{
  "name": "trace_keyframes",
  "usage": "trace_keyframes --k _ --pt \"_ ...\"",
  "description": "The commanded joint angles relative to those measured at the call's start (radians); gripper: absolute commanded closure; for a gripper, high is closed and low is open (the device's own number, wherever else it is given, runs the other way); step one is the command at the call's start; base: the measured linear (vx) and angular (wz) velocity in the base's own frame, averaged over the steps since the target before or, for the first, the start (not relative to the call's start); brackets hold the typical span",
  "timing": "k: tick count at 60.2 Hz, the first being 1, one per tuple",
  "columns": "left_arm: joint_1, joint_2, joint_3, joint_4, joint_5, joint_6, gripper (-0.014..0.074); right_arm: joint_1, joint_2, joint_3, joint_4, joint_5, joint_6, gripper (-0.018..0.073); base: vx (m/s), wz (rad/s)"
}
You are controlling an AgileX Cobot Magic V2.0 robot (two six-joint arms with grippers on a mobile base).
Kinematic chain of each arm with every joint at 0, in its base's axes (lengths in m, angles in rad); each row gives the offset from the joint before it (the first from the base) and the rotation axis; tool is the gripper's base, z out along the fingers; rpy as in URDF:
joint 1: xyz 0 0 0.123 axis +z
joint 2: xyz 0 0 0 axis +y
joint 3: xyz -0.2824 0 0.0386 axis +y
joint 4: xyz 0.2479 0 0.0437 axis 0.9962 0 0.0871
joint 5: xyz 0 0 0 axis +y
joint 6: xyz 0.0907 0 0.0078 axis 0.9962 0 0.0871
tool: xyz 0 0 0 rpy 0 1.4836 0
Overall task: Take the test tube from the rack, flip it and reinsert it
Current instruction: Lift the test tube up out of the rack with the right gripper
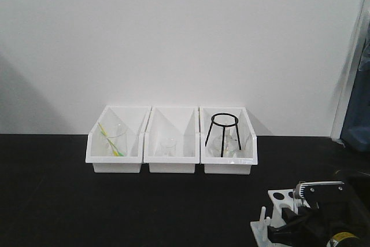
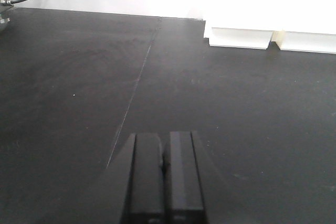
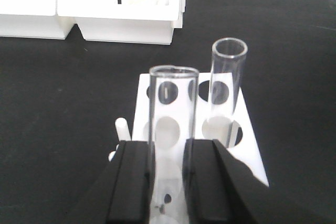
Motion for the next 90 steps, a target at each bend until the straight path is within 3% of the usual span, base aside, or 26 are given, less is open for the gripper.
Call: trace_keyframes --k 1,19,40,57,62,73,90 --pt "-0.007 -0.013 0.001 -0.004 -0.087 0.0 0.0603 -0.001 -0.065 -0.027 -0.013 -0.093 0.0 0.0573 0.0 0.0" --pt "-0.007 -0.013 0.001 -0.004 -0.087 0.0 0.0603 -0.001 -0.167 -0.027 -0.011 -0.037 -0.001 0.0571 0.0 0.0" --pt "-0.007 -0.013 0.001 -0.004 -0.087 0.0 0.0603 -0.001 -0.284 -0.027 -0.016 -0.064 -0.035 0.0568 0.0 0.0" --pt "-0.007 -0.013 0.001 -0.004 -0.087 0.0 0.0603 -0.001 -0.424 -0.025 -0.102 -0.08 -0.083 0.0568 0.0 0.0" --pt "-0.007 -0.013 0.001 -0.004 -0.087 0.0 0.0603 -0.001 -0.446 -0.025 -0.102 -0.016 -0.191 0.0568 0.0 0.0" --pt "-0.007 -0.013 0.001 -0.004 -0.087 0.0 0.0603 -0.001 -0.471 -0.025 -0.13 0.088 -0.547 0.0568 0.0 0.0" --pt "-0.007 -0.013 0.001 -0.004 -0.087 0.0 0.0603 -0.001 -0.478 -0.025 -0.226 0.109 -1.033 0.0568 0.0 0.0"
